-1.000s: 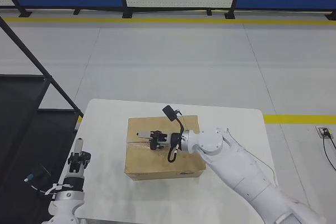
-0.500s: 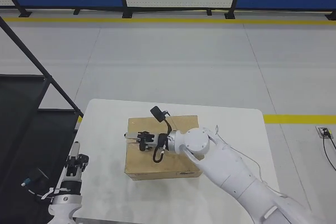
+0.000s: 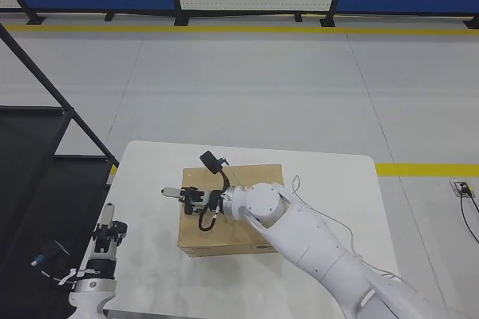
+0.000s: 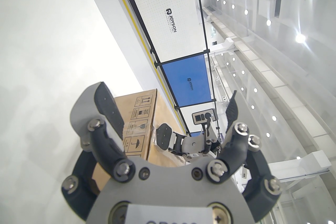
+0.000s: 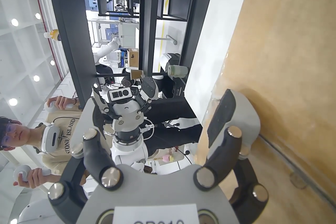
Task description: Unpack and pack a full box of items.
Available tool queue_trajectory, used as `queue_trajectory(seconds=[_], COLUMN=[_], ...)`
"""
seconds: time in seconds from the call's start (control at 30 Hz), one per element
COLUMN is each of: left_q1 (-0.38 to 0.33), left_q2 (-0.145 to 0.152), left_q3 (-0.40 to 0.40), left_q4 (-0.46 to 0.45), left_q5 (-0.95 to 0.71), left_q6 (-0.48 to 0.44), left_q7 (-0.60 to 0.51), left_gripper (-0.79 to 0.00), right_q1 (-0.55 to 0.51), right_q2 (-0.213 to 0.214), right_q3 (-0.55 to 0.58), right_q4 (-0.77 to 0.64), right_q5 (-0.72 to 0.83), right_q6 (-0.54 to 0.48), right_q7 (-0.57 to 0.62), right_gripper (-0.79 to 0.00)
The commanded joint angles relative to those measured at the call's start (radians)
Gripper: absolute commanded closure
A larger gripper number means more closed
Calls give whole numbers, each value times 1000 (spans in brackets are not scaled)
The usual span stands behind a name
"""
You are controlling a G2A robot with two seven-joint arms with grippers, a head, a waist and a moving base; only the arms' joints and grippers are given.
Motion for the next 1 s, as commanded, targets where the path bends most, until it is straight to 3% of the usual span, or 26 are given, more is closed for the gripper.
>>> queue_trajectory(seconds=[0.0,0.23,0.43,0.7,0.97], left_q1=[1,1,-1,-22,-51], left_q2=[0,2,4,7,10], left_q3=[-2,-1,4,25,47], left_q4=[2,9,7,3,4], left_q5=[-3,-9,-5,20,46], left_q6=[-2,-7,-7,6,26], left_q7=[0,-11,-17,-40,-60], left_gripper=[-785,-785,-785,-785,-785], right_q1=[4,15,21,-8,-91], right_q2=[-11,-40,-38,13,93], right_q3=[-3,4,39,121,232], right_q4=[15,71,96,40,-105], right_q5=[1,-1,4,-44,-149], right_q6=[-5,-47,-63,-47,58], right_q7=[5,18,87,149,177], right_gripper=[-785,-785,-785,-785,-785])
